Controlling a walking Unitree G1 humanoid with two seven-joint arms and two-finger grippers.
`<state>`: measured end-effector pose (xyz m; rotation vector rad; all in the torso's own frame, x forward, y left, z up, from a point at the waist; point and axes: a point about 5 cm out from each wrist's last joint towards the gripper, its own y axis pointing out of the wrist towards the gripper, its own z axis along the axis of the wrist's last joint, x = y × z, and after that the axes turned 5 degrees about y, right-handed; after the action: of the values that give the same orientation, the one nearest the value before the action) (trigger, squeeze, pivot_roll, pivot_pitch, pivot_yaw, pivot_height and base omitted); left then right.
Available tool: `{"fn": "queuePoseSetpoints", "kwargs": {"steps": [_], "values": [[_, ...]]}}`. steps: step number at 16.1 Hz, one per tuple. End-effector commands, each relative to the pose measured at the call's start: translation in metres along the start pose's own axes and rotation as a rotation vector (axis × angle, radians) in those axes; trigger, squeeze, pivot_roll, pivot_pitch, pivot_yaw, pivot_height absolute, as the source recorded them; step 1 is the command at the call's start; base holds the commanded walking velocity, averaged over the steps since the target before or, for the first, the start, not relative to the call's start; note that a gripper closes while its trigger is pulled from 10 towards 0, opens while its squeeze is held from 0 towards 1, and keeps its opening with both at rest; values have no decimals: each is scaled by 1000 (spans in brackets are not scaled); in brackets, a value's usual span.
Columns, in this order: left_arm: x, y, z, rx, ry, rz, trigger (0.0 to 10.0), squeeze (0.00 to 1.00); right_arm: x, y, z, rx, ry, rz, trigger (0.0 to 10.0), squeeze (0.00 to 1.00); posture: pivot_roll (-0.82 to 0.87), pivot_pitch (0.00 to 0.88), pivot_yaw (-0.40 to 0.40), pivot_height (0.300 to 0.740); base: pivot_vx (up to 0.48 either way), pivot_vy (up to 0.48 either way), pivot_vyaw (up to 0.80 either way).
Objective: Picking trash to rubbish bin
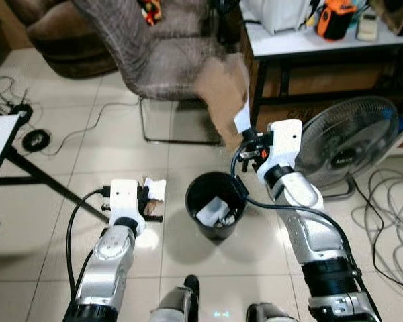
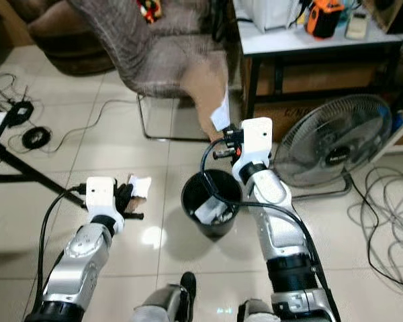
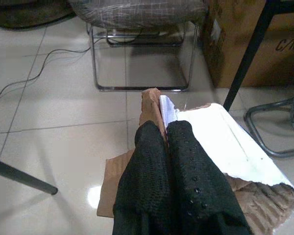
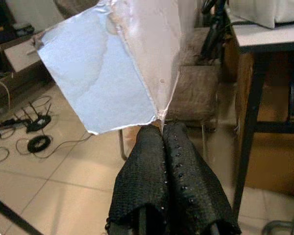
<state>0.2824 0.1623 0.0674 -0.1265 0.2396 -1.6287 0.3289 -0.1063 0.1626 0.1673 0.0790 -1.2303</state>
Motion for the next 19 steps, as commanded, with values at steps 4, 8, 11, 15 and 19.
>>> {"fn": "queuePoseSetpoints", "kwargs": {"steps": [4, 8, 11, 15, 19], "values": [[4, 0, -8, -25, 4, -15, 0, 0, 0, -1, -3, -16, -6, -4, 10000, 0, -95, 189, 103, 740, 0, 0, 0], [11, 3, -16, -57, 12, -57, 0, 0, 4, -2, -13, -65, -21, -39, 10000, 0, -99, 200, 111, 740, 0, 0, 0], [12, 3, -17, -60, 22, -76, 0, 0, 6, -5, -21, -98, -12, -61, 10000, 0, -94, 207, 114, 740, 0, 0, 0], [11, 2, -18, -62, 13, -84, 0, 0, 4, -4, -21, -101, -13, -58, 10000, 0, -89, 212, 116, 740, 310, 0, 0], [12, 1, -21, -69, 16, -92, 0, 0, 4, -4, -21, -102, -16, -63, 10000, 0, -89, 213, 117, 740, 321, 0, 0]]}}
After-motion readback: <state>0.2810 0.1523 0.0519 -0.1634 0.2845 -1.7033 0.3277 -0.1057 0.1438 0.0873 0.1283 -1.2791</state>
